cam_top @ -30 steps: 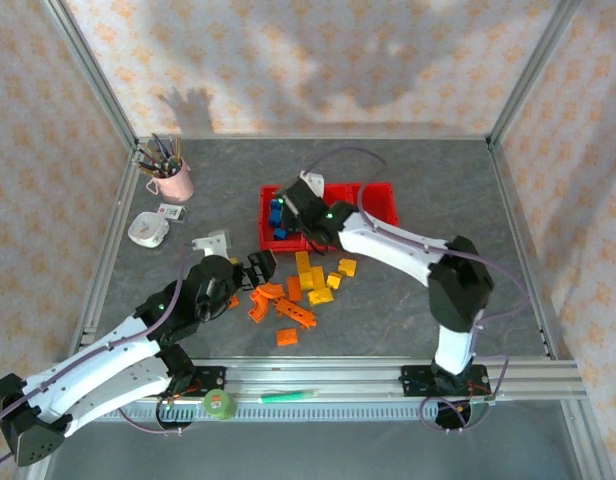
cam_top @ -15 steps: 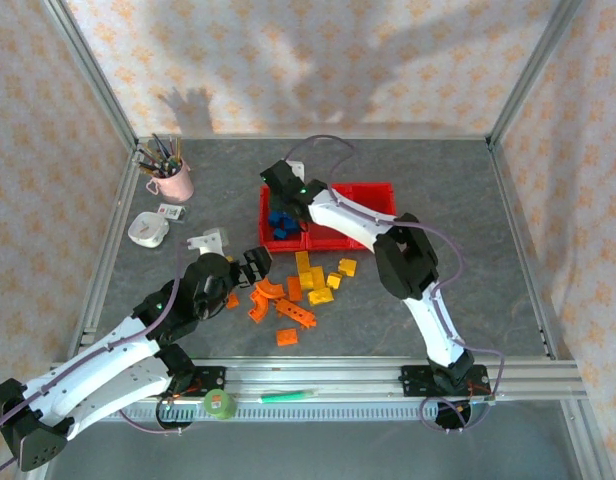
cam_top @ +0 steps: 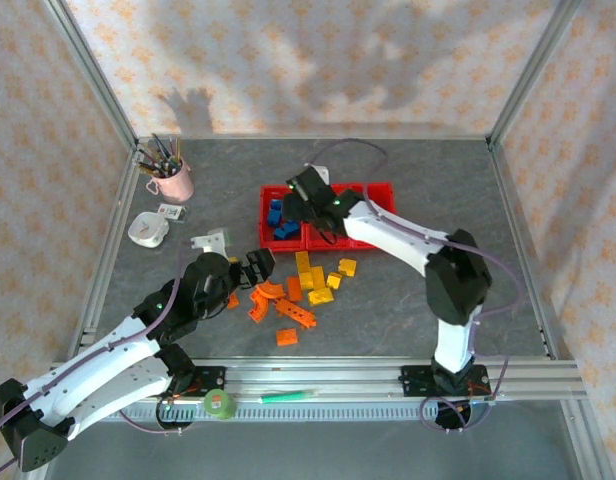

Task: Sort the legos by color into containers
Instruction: Pick up the lego from the center of the table.

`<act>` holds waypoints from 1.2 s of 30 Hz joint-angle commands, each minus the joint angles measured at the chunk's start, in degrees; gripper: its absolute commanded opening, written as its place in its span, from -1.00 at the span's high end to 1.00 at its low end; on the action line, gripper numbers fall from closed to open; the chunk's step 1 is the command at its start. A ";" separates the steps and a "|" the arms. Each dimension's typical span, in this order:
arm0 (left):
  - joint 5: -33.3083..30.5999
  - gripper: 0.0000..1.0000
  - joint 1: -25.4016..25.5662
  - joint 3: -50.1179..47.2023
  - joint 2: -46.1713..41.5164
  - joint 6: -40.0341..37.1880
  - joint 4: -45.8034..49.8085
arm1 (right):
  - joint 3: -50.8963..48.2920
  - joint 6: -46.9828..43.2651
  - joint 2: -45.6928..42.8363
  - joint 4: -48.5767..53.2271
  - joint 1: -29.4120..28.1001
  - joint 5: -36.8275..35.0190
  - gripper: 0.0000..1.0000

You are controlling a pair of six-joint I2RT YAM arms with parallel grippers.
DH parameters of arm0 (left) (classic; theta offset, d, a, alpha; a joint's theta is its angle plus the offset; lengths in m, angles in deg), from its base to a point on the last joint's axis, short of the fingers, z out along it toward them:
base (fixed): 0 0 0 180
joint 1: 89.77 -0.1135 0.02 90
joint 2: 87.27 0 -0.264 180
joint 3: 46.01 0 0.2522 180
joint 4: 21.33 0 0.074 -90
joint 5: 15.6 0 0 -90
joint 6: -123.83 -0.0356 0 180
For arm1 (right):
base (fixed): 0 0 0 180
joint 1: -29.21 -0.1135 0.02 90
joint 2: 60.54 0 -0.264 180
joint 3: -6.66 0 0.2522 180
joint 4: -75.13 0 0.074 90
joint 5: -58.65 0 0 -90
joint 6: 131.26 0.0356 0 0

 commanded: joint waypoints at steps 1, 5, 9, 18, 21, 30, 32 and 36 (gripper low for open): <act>2.69 -0.98 -0.34 -0.86 0.15 -0.66 -2.96 | -6.31 1.67 -6.10 -1.24 -0.44 -0.75 -0.59; 5.08 -0.98 -0.26 -1.98 1.27 -0.29 -5.79 | -14.31 3.12 -11.94 -1.67 -0.44 -2.28 -0.68; 7.20 -0.98 -0.09 -2.63 3.39 0.33 -8.26 | -20.36 4.33 -15.30 -1.41 -0.36 -3.92 -0.75; 7.91 -0.98 1.70 -3.67 6.55 1.28 -13.18 | -29.85 8.99 -16.65 -1.72 -0.04 -4.40 -0.82; 8.00 -0.98 2.33 -3.60 7.90 1.38 -14.26 | -32.03 9.87 -16.04 -4.11 -0.03 -2.83 -0.82; 7.38 -0.98 3.66 -3.05 10.23 1.37 -15.44 | -30.68 11.75 -9.25 -6.25 0.30 -3.50 -0.66; 7.38 -0.98 3.79 -3.07 10.14 1.39 -15.36 | -30.22 12.23 -7.98 -6.08 0.35 -3.72 -0.64; 6.95 -0.98 3.79 -3.24 9.72 1.39 -15.09 | -29.96 12.56 -6.14 -6.73 0.44 -4.27 -0.51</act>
